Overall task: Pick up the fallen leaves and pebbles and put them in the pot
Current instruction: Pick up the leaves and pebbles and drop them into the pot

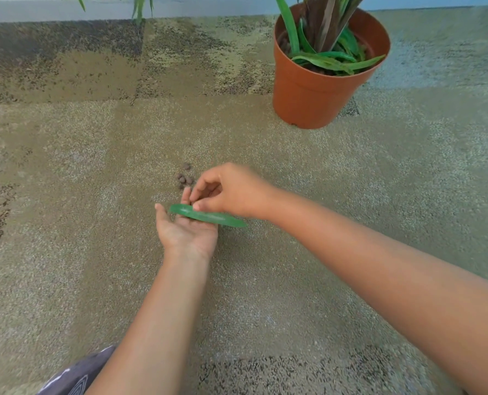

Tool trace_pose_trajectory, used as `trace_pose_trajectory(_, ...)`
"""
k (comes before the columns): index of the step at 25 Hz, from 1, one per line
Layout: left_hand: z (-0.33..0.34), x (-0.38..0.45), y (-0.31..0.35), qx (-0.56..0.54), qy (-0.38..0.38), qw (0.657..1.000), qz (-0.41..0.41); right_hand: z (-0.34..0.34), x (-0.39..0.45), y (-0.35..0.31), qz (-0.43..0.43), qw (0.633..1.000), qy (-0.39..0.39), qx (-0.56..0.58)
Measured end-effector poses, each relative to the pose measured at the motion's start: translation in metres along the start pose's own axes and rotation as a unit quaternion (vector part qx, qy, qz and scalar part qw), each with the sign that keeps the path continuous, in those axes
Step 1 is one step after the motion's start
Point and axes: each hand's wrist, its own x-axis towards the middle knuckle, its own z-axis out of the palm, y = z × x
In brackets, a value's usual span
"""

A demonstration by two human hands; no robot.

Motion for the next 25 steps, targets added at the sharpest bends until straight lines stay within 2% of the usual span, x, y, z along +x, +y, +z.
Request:
trace_pose_trajectory(1,0.001,0.0,0.001,-0.002,0.001,1.0,-0.002,0.003,-0.003,-0.001,-0.009,1.0,-0.014,-0.001)
trace_pose_trajectory(3,0.002,0.001,0.002,0.002,0.016,1.0,-0.002,-0.003,-0.001,0.005,0.006,0.999,0.031,0.007)
trace_pose_trajectory(5,0.003,0.001,0.001,0.01,0.03,0.999,-0.006,-0.012,0.005,0.019,0.042,0.993,0.096,-0.06)
trace_pose_trajectory(6,0.003,0.0,0.001,0.011,0.035,0.999,-0.006,-0.014,0.008,0.027,0.056,0.986,0.102,-0.119)
trace_pose_trajectory(10,-0.004,-0.002,0.002,0.01,0.044,0.999,-0.005,0.001,0.013,0.047,0.046,0.956,0.017,-0.288)
trace_pose_trajectory(15,-0.013,-0.004,-0.001,0.016,0.059,0.998,0.006,0.018,0.018,0.043,-0.031,0.942,0.041,-0.332)
trace_pose_trajectory(18,-0.014,-0.005,-0.001,0.018,0.054,0.998,0.008,0.021,0.022,0.042,-0.043,0.934,0.062,-0.35)
trace_pose_trajectory(21,-0.012,-0.004,-0.001,0.011,0.047,0.999,0.01,0.014,0.02,0.046,0.006,0.956,0.076,-0.284)
trace_pose_trajectory(23,-0.011,-0.004,-0.001,0.008,0.046,0.999,0.011,0.006,0.015,0.046,0.071,0.979,0.107,-0.159)
trace_pose_trajectory(25,-0.01,-0.003,0.0,0.005,0.044,0.999,0.013,0.002,0.009,0.04,0.095,0.984,0.14,-0.055)
